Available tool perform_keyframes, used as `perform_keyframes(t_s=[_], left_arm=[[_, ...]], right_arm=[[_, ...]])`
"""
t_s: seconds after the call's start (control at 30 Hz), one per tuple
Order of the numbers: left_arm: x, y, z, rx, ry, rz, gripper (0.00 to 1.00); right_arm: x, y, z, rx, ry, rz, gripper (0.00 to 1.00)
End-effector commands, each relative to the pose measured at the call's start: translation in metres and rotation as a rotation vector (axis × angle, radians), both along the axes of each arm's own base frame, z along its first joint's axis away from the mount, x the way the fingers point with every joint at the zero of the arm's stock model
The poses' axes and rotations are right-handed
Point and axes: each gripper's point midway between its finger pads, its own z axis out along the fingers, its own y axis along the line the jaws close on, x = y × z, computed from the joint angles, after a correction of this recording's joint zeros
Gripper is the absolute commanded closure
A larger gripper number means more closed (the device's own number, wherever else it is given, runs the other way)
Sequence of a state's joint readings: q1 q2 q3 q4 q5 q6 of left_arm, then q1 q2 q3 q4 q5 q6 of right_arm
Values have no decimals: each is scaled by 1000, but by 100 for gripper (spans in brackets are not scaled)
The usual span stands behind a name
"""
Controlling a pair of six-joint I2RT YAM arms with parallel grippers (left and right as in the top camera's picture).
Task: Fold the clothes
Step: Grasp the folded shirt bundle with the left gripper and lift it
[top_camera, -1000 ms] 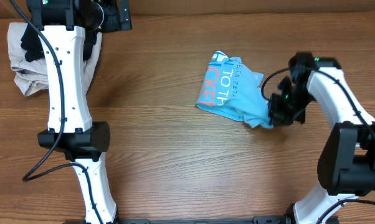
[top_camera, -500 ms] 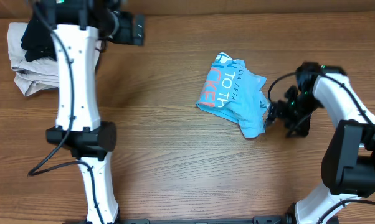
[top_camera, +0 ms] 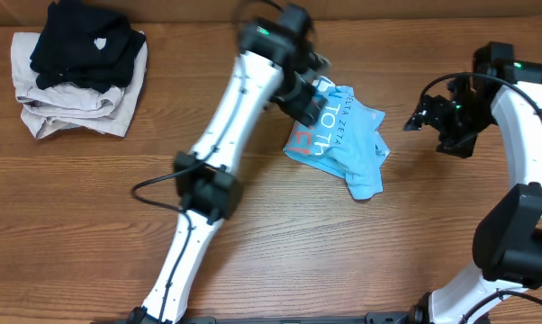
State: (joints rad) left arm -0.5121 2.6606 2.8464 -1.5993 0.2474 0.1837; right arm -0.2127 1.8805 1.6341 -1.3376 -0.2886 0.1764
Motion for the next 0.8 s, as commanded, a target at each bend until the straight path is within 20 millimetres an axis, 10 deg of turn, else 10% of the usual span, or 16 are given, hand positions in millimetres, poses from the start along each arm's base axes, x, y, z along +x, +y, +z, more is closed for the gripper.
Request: perform_keyframes(t_s=[0.0, 0.27, 0.77], left_arm=[[-9, -20, -31, 16, 24, -81, 0], [0, 7, -80, 256, 6, 23, 0], [57, 187, -58, 849, -191, 349, 0]], right_arm=[[2, -6, 10, 5, -29, -21, 13], [3, -8, 10, 1, -33, -26, 12], [4, -9, 10, 0, -38, -26, 8]])
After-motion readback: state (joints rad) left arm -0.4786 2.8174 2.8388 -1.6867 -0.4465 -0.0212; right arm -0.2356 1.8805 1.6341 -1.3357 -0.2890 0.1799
